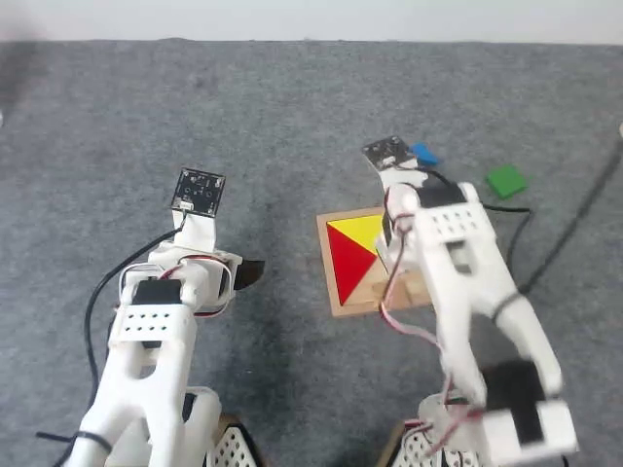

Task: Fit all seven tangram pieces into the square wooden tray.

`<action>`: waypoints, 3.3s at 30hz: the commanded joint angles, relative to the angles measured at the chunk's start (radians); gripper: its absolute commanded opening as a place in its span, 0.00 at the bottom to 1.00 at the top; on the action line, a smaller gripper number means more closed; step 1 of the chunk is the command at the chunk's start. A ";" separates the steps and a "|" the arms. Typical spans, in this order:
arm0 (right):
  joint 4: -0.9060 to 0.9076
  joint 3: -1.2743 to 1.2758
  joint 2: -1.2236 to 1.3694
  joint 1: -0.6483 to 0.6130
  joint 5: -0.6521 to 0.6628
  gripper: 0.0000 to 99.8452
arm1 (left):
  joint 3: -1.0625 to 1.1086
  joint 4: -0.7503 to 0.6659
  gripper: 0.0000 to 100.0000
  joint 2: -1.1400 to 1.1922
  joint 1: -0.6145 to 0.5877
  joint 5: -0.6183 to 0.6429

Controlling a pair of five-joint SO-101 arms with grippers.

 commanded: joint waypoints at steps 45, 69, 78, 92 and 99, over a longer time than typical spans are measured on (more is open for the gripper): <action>-0.157 -0.233 0.341 -0.090 -0.195 0.30 | -0.004 -0.021 0.35 -0.025 -0.003 -0.008; -0.104 -0.091 0.239 0.070 -0.107 0.30 | -0.005 -0.021 0.35 -0.025 -0.003 -0.008; -0.113 -0.055 0.236 0.104 -0.066 0.30 | -0.005 -0.021 0.35 -0.025 -0.003 -0.008; -0.176 -0.005 0.245 -0.019 -0.074 0.30 | -0.005 -0.021 0.35 -0.025 -0.003 -0.008; -0.166 -0.003 0.245 -0.054 -0.092 0.30 | -0.005 -0.021 0.35 -0.025 -0.003 -0.008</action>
